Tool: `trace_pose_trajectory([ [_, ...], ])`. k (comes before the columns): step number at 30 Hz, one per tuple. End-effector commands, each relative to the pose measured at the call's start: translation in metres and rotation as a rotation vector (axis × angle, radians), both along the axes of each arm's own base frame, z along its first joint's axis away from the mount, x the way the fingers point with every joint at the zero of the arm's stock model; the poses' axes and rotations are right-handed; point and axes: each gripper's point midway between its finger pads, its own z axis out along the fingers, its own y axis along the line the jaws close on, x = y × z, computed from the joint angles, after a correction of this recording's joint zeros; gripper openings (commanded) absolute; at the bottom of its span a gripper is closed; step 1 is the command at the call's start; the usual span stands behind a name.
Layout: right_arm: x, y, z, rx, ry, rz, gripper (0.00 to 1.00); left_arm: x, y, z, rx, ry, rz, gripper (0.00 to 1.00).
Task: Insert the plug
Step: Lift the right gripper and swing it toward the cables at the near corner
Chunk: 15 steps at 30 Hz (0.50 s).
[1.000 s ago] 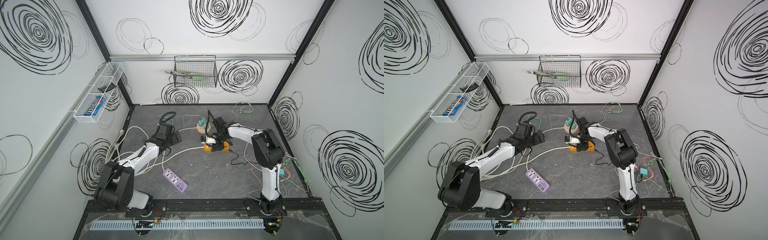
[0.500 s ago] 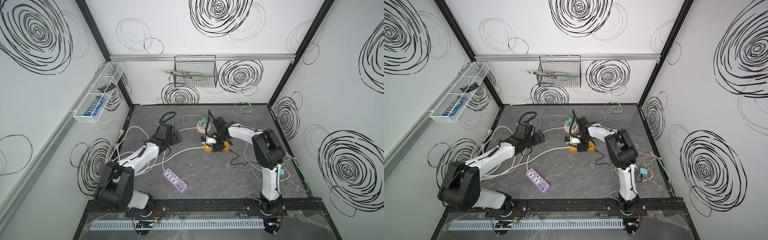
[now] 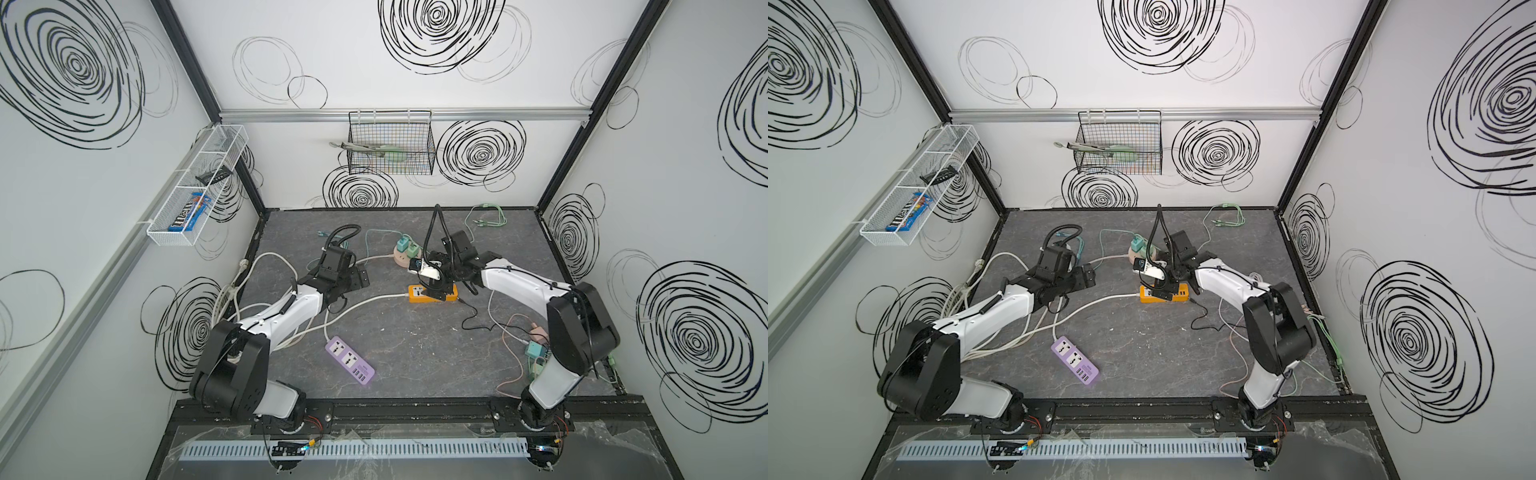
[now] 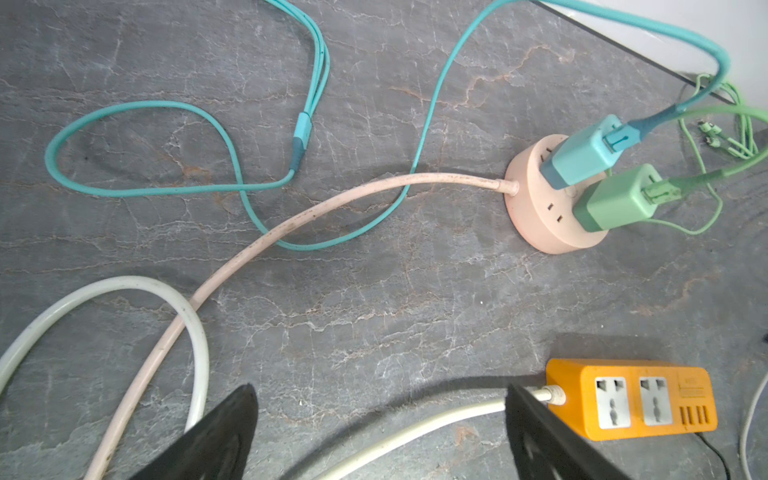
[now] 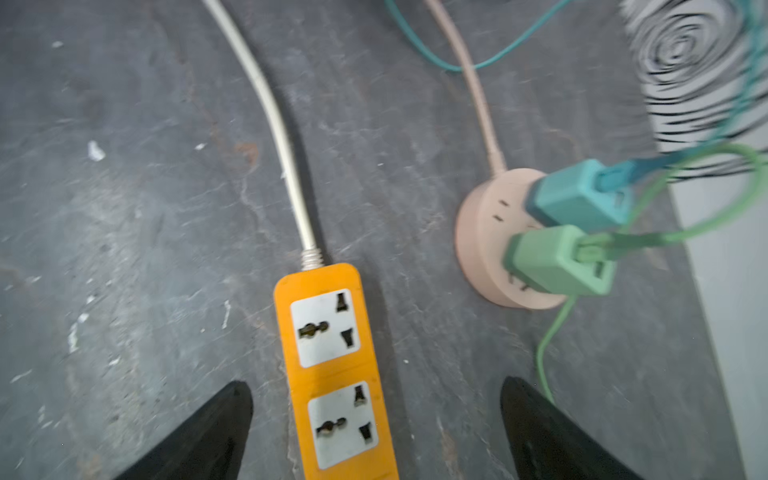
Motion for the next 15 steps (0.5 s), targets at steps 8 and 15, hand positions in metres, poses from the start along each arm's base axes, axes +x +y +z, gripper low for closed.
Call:
trace_pose_trajectory([
  [8, 0.059, -0.058, 0.132, 0.509, -0.274, -0.721, 0.97, 0.009, -0.014, 0.012, 0.042, -0.048, -0.038, 0.96],
  [15, 0.045, -0.111, 0.124, 0.683, -0.074, -0.992, 0.97, 0.015, -0.014, 0.018, 0.070, -0.059, -0.040, 0.96],
])
